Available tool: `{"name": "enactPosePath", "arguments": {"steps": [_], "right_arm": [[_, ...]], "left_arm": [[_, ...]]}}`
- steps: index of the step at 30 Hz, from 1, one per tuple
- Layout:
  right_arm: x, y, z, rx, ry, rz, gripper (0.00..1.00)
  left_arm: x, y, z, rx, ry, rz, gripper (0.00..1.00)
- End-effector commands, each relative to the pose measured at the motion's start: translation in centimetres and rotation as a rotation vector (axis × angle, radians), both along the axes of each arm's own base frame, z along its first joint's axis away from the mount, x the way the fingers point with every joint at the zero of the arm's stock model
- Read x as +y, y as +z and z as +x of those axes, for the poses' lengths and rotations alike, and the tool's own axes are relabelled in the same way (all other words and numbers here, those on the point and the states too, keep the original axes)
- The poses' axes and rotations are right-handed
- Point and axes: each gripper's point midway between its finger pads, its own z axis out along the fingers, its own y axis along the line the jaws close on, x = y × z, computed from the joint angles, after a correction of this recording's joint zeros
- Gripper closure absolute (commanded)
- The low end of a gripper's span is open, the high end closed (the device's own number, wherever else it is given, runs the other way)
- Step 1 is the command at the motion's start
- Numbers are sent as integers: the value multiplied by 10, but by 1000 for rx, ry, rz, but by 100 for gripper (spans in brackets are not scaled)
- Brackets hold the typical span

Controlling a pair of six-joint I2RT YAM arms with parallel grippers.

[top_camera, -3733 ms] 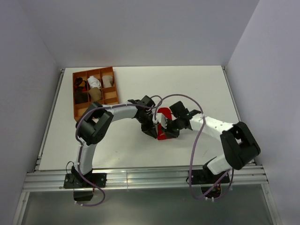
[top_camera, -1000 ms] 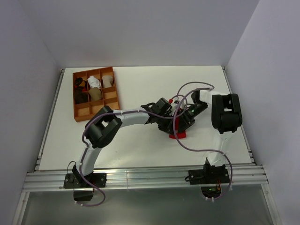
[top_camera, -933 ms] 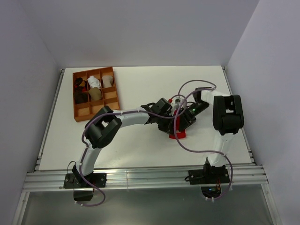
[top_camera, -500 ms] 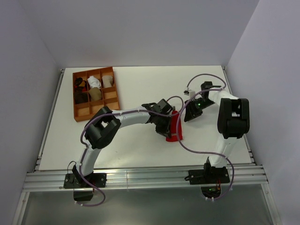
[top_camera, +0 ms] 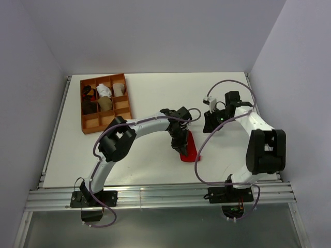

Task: Roll the socks
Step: Roll the sock at the center of the board.

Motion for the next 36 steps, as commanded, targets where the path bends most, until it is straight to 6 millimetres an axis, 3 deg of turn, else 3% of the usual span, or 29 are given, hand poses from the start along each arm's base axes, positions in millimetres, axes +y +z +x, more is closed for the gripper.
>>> {"name": "enactPosePath", "arguments": {"steps": [1,2,6,10,17,22,29,34,36], "right_arm": [[2,11,-4,-156,93,-21,61],[14,16,-12,-199,158,-32,61],[26,8,-38,-256,284,-79,58],[40,-5,-73,-258,442,-97,56],[54,6,-100,-342,579,-41,41],[67,-1,-124,-384,682,-81,37],[78,-23,-140,-445,773,-176,37],[82,-33,-132,-570,754,-239,38],[89,-29,-131,-638,753,-226,37]], "left_arm": [[13,-7,-5,155,55,44,100],[17,-15,-2,153,57,59,100],[21,-25,1,157,77,52,100],[25,-32,-10,189,102,32,100],[26,-44,-4,200,95,45,100],[26,-51,0,211,102,58,100],[30,-58,4,233,105,50,100],[29,-61,7,236,95,39,100],[29,-62,6,244,91,40,100]]}}
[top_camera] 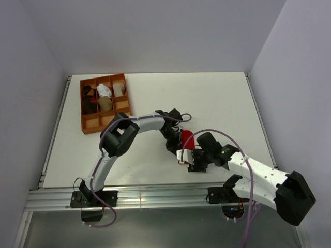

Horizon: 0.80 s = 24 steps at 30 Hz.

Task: Roll the socks
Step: Roll the sock at the center of the board.

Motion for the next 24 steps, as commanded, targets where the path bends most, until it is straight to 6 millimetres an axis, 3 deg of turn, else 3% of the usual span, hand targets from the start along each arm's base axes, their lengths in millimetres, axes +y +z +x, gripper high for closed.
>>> {"name": "enactPosePath", "arguments": {"steps": [1,8,13,18,24], "right_arm": [[15,16,25,-172,-34,70,37],[19,14,34,-273,-41,64,39],[17,1,30,-254,-23,22,43],[15,-13,27,-222,-33,-5,53],[13,-23,29,-148,-103,-49,76]], "left_arm": [[10,-35,10,-34,0,71,100],[11,-37,11,-31,-7,61,100],[14,-36,13,-29,-2,61,100],[14,-32,17,-29,8,48,100],[12,-21,25,-47,31,15,98]]}}
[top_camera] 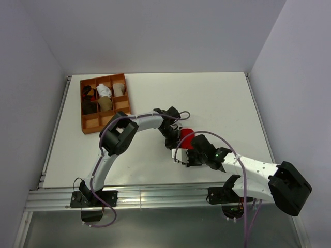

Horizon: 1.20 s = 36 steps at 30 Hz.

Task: Roll the socks
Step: Roll the sock at the center of the board.

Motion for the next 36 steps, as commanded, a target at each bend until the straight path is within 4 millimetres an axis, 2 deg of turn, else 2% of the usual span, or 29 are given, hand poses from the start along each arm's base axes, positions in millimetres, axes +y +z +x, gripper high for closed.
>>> {"name": "enactPosePath", "arguments": {"steps": [1,3,4,5,7,8,9,10,11,12,14,15,16,17,18,19,20,21,22,23,24,25,26,27,28,30,32,33,36], "right_arm": [[-1,-10,-3,70,-51,-22,79],[0,-10,-8,121,-45,-10,83],[0,-11,-11,147,-42,0,84],[5,-7,-12,175,-26,25,84],[-2,-9,-15,248,-38,16,84],[5,-2,-13,282,-21,44,84],[-1,-3,-19,330,-6,21,84],[-7,-7,-17,389,-28,9,84],[-3,2,-10,404,-23,28,83],[-8,2,-20,473,5,16,83],[-13,5,-21,586,-6,4,83],[-11,7,-23,623,19,22,83],[-9,13,-13,630,21,34,83],[-16,7,-18,716,2,11,83],[-15,9,-17,750,1,25,83],[-13,14,-6,754,2,35,83],[-17,15,-7,807,-20,31,83],[-19,9,-6,862,-38,20,83],[-16,11,4,874,-45,32,83],[-21,13,3,929,-63,25,83],[-23,4,3,994,-89,10,83],[-20,5,13,999,-103,17,82],[-23,5,13,1047,-130,7,82],[-28,-5,13,1112,-157,-9,82],[-25,-4,23,1120,-171,-1,82],[-30,-2,21,1208,-194,0,81],[-30,-3,26,1260,-216,2,81],[-31,-4,29,1268,-229,4,81],[-34,-4,32,1280,-255,-9,80]], "left_arm": [[9,-14,14,-50,40,42,96],[11,-10,16,-49,77,43,91],[6,2,23,-89,95,1,89],[9,1,23,-90,111,6,88],[4,20,32,-127,164,-45,87],[8,17,31,-129,184,-36,84],[8,22,34,-133,215,-42,83],[5,34,39,-167,230,-79,81],[8,31,37,-167,243,-68,78],[7,37,40,-183,263,-76,77],[11,35,42,-207,291,-70,77],[10,42,45,-223,321,-80,76],[10,43,46,-227,335,-93,76],[12,40,46,-232,350,-96,76],[14,44,51,-258,379,-89,76],[15,44,51,-269,386,-88,76],[17,43,52,-283,396,-86,76],[19,48,54,-305,409,-90,76],[22,47,61,-343,433,-73,77],[26,44,61,-362,439,-62,77],[27,51,64,-393,452,-75,77],[31,50,71,-442,477,-56,76],[34,47,72,-482,466,-51,76],[38,50,77,-527,475,-35,77],[43,50,87,-598,497,-5,75],[45,55,94,-746,453,33,72],[46,67,106,-946,402,59,69],[43,75,112,-1016,404,49,63],[32,88,108,-1188,249,-30,62]]}}
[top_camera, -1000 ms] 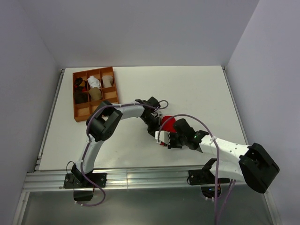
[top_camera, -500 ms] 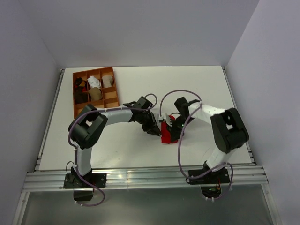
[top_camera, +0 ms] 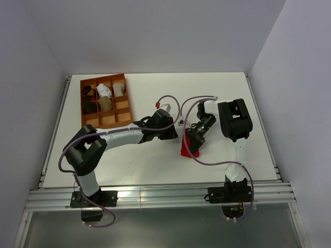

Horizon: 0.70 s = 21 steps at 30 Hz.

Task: Roll the socks
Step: Roll the sock at the center of the board.

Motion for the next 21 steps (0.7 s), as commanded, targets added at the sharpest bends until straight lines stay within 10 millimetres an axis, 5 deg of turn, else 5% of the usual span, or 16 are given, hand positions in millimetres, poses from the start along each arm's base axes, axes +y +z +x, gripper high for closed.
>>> {"name": "enactPosePath", "arguments": {"steps": [1,4,5,10,14,21], "right_arm": [[-16,-8,5,-21,55,-63,80],[-17,-9,6,-13,57,-73,80],[-17,-9,5,-3,61,-76,80],[-18,-8,6,8,63,-77,80],[-18,-9,3,29,67,-74,80],[-18,-9,5,30,61,-81,80]], "left_arm": [[-12,43,18,-399,-166,54,61],[-31,51,-4,-473,-396,-8,58],[-41,48,-21,-475,-537,-35,56],[-66,36,-50,-411,-808,-49,54],[-76,12,-74,-331,-922,-36,55],[-84,-3,-89,-294,-985,-36,57]]}}
